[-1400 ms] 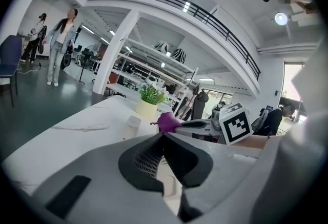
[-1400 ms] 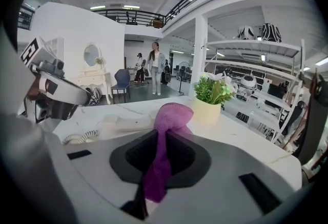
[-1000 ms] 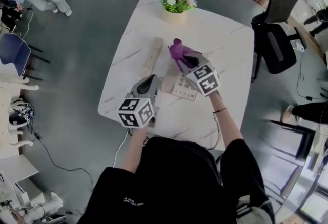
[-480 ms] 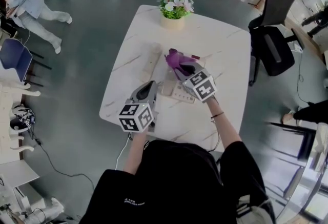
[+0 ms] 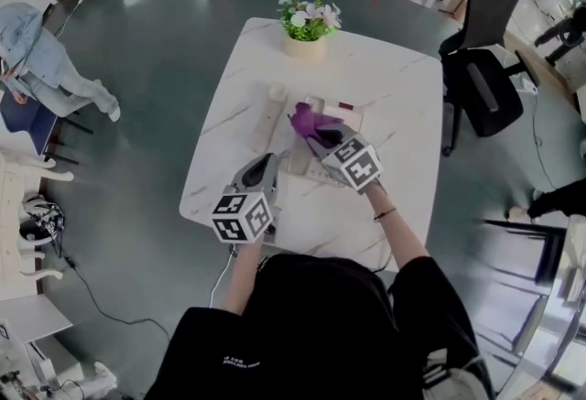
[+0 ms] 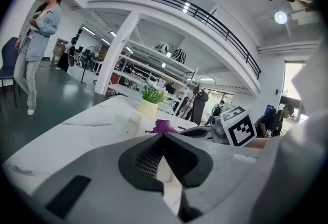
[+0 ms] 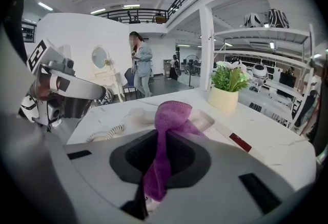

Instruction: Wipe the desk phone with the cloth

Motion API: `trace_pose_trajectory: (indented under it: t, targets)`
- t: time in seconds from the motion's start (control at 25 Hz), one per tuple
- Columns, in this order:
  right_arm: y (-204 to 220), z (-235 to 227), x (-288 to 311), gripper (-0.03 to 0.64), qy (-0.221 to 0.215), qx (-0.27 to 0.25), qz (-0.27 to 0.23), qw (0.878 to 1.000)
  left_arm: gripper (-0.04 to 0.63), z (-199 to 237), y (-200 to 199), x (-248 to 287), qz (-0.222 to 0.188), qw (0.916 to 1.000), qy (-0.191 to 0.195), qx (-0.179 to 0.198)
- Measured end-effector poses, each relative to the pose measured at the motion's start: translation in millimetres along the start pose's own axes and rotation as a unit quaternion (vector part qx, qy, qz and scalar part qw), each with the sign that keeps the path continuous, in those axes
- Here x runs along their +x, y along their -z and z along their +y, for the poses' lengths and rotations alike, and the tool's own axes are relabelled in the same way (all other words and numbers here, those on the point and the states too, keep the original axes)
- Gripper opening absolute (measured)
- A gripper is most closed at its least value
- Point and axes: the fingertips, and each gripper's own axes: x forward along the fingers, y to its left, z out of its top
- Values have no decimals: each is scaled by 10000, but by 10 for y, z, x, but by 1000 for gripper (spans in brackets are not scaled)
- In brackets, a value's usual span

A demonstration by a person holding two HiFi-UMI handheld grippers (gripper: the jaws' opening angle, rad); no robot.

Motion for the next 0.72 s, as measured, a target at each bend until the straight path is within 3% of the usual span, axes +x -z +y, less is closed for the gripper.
trace_pose_trajectory:
  t: [0.24, 0.72]
  targets:
    - [25, 80, -18, 34, 15, -17, -13, 10000, -2, -5, 43, -34, 1, 10000, 6, 2]
    - [186, 407, -8, 34, -359, -5, 169, 9992, -2, -4, 75, -137, -5, 10000, -34, -2]
